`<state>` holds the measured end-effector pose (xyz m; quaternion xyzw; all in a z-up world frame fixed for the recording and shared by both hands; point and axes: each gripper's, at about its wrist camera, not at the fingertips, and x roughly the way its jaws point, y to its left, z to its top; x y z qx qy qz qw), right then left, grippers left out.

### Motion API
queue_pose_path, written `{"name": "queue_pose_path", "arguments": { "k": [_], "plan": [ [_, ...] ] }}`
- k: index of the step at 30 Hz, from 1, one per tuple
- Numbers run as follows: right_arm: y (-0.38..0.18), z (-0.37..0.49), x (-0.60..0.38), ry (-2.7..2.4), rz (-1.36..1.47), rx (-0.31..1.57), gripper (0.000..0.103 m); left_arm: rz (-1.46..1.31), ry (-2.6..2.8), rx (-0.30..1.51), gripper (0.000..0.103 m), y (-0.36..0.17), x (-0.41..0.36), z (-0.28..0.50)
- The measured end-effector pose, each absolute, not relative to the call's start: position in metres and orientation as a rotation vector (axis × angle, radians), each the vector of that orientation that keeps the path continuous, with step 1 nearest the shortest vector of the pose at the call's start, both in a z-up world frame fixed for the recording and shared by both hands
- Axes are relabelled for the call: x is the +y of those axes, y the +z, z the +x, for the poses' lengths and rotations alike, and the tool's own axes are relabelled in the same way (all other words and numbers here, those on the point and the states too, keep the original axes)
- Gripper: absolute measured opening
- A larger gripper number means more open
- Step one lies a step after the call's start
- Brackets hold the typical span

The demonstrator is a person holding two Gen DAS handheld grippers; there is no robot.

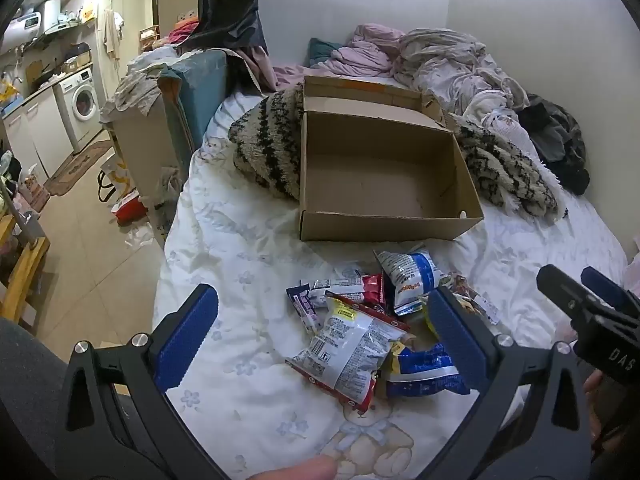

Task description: Organize snacks

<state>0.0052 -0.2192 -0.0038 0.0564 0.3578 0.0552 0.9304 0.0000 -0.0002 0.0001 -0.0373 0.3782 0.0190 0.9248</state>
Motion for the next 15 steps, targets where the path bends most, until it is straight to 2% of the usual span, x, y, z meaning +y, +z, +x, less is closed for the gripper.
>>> {"name": "queue_pose_path", "arguments": {
  "k": [15],
  "plan": [
    [-0.0055, 0.0074, -0.2196, 0.114, 0.135, 0.723, 0.103, -0.083, 0.041, 0.777, 0.103, 0.0011, 0.0029, -0.0026]
  ]
}}
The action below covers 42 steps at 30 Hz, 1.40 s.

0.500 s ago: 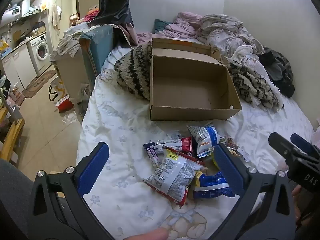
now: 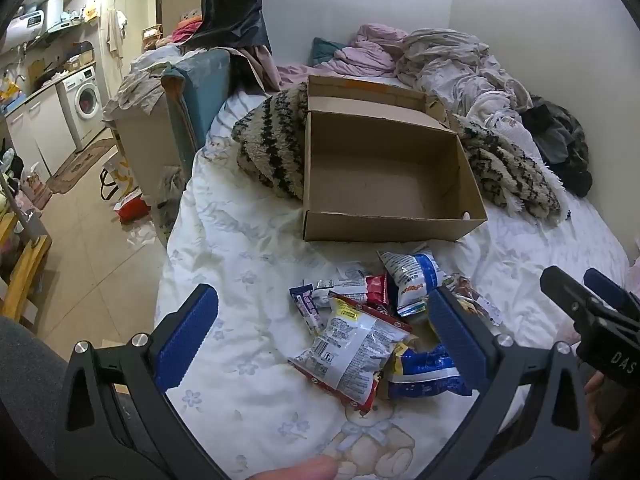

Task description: Organize snacks

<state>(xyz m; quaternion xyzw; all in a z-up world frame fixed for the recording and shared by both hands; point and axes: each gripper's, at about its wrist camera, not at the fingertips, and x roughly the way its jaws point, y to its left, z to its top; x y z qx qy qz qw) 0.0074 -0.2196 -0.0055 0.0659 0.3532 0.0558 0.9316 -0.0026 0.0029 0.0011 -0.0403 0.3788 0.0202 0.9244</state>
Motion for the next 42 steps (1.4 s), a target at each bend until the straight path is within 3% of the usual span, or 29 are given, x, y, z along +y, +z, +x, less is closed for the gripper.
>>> {"name": "queue_pose_path", "arguments": {
  "k": [42],
  "plan": [
    [-0.0022, 0.0042, -0.2196, 0.11, 0.128, 0.716, 0.103, -0.089, 0.051, 0.788, 0.103, -0.0022, 0.0072, 0.0011]
  ]
}}
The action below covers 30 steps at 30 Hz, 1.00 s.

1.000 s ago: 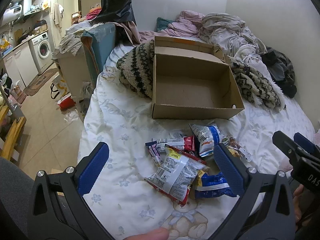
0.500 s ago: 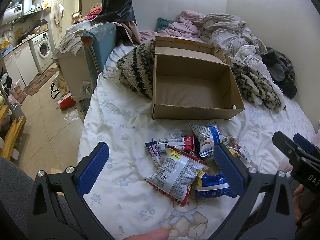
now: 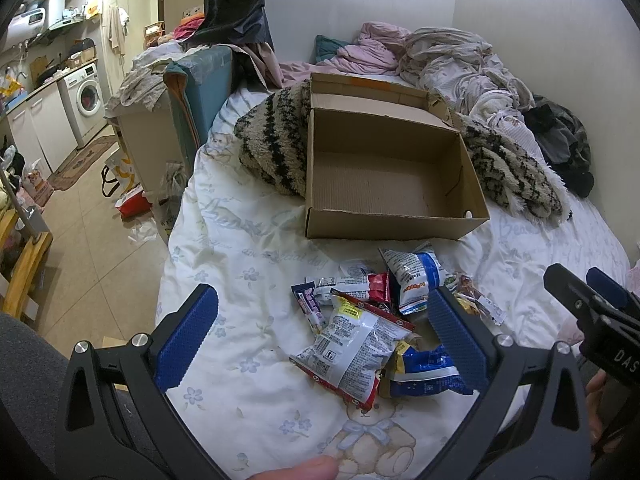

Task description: Organize snacks

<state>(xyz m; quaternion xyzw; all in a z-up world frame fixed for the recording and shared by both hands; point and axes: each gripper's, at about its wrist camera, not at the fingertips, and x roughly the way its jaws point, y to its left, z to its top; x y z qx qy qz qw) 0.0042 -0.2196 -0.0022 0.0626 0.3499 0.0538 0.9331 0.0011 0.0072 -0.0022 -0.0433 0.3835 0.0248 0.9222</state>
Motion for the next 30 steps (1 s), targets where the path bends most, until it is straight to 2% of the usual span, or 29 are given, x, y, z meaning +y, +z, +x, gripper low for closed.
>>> {"name": "queue_pose_path", "arguments": {
  "k": [30],
  "plan": [
    [-0.0025, 0.0046, -0.2193, 0.111, 0.129, 0.718, 0.103, -0.088, 0.05, 0.786, 0.103, -0.0006, 0.0081, 0.0012]
  ]
}}
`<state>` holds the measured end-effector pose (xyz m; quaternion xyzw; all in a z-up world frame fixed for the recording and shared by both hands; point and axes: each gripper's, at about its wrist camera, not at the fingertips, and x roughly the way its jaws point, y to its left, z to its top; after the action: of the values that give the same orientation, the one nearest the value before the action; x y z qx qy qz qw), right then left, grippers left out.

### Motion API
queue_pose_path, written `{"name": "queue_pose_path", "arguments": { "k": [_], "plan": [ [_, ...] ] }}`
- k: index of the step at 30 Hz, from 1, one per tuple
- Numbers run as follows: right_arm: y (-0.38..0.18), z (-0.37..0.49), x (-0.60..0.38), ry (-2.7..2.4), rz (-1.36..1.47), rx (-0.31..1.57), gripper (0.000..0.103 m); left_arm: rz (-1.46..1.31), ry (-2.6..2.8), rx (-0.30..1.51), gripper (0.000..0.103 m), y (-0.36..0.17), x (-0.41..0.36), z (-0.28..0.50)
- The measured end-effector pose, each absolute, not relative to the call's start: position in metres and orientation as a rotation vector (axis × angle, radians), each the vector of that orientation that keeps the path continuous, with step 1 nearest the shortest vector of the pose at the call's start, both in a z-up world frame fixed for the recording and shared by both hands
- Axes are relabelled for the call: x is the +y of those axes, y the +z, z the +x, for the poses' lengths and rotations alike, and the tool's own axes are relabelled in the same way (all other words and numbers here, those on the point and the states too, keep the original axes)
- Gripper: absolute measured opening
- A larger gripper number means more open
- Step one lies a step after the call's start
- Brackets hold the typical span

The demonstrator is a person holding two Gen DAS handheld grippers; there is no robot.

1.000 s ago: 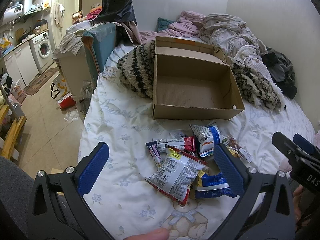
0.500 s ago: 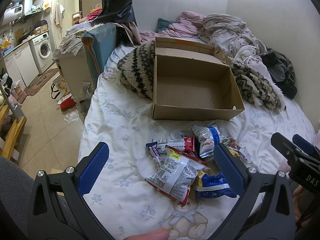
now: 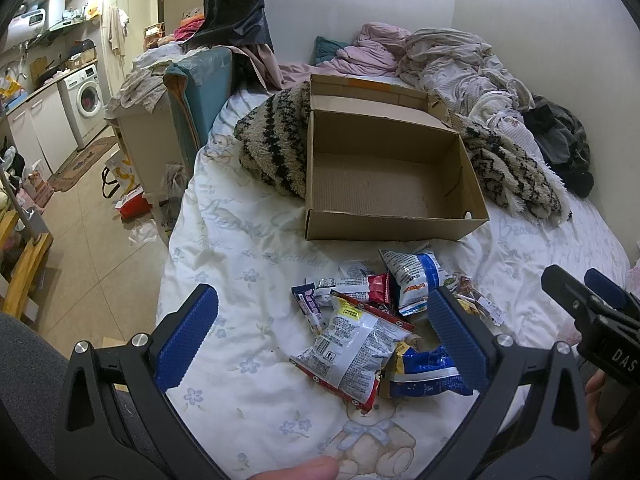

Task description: Organize snacks

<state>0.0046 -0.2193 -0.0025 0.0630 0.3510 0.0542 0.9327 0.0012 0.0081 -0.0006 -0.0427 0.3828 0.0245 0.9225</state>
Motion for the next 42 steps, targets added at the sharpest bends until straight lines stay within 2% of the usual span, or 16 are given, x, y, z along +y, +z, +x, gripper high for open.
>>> {"name": "queue_pose_path", "arguments": {
  "k": [13, 18, 22, 28, 37, 40, 42],
  "plan": [
    [-0.005, 0.006, -0.219, 0.112, 0.134, 0.728, 0.103, -0.072, 0.027, 0.791, 0.103, 0.001, -0.002, 0.001],
    [-0.013, 0.011, -0.227, 0.126, 0.177, 0.789, 0.103, -0.067, 0.046, 0.832, 0.103, 0.0, 0.0, 0.006],
    [-0.022, 0.025, -0.252, 0.182, 0.29, 0.9, 0.103, -0.085, 0.076, 0.91, 0.103, -0.003, 0.013, 0.024],
    [-0.067, 0.044, -0.284, 0.153, 0.499, 1.152, 0.103, -0.143, 0.111, 1.021, 0.103, -0.018, 0.031, 0.049],
    [-0.132, 0.058, -0.237, 0.278, 0.527, 1.45, 0.103, -0.218, 0.144, 1.115, 0.103, -0.048, 0.048, 0.06],
    [-0.147, 0.064, -0.206, 0.329, 0.459, 1.491, 0.098, -0.222, 0.154, 1.126, 0.103, -0.053, 0.05, 0.06],
    [-0.152, 0.068, -0.195, 0.346, 0.449, 1.511, 0.091, -0.222, 0.154, 1.133, 0.103, -0.055, 0.05, 0.059]
  ]
}}
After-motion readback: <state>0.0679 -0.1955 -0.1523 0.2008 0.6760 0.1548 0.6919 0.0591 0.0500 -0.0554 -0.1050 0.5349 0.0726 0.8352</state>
